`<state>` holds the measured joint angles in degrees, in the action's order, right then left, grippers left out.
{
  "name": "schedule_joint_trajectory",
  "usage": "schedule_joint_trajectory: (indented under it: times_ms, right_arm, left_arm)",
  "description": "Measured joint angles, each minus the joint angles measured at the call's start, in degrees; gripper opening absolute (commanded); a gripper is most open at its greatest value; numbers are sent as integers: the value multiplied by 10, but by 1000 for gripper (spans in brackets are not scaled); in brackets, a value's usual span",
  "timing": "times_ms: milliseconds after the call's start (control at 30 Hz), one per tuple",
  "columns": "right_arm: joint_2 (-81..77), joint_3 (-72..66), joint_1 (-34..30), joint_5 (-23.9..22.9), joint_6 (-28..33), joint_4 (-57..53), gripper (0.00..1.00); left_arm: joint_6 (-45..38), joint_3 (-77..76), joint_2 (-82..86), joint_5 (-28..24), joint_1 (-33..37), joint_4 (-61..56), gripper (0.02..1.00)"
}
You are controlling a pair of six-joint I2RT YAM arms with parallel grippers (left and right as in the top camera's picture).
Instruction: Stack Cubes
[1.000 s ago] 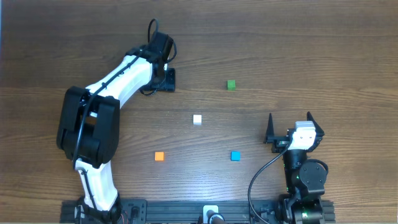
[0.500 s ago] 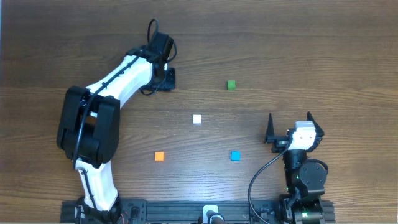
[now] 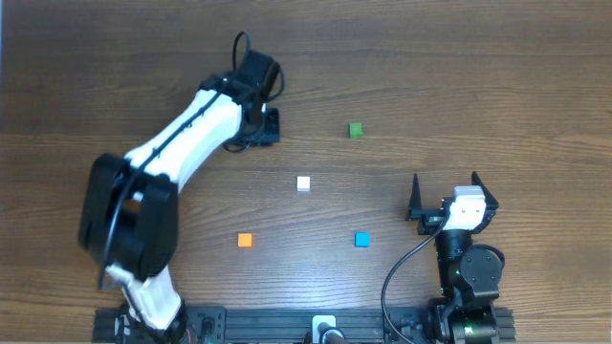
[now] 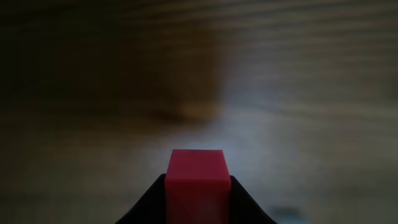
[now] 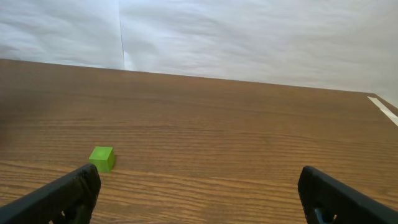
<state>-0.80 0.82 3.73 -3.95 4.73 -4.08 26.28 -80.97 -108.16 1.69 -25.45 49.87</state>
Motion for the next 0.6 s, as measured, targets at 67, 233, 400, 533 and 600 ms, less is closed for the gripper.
schedule_joint_trajectory:
  times_ms: [67,233,400,533,600]
  right_arm:
    - [0,0,0,0,0,0,993]
    - [0,0,0,0,0,0,993]
    - [0,0,0,0,0,0,993]
    - [0,0,0,0,0,0,993]
    - [0,0,0,0,0,0,993]
  left_arm:
    - [18,-1,38,3,-28,15,38]
    - [83,-7,79,10,-113,43,38]
    - [139,3,79,14,-165,43,40]
    - [175,32,79,22,-191,37,42]
    - [185,41,78,29,-197,33,40]
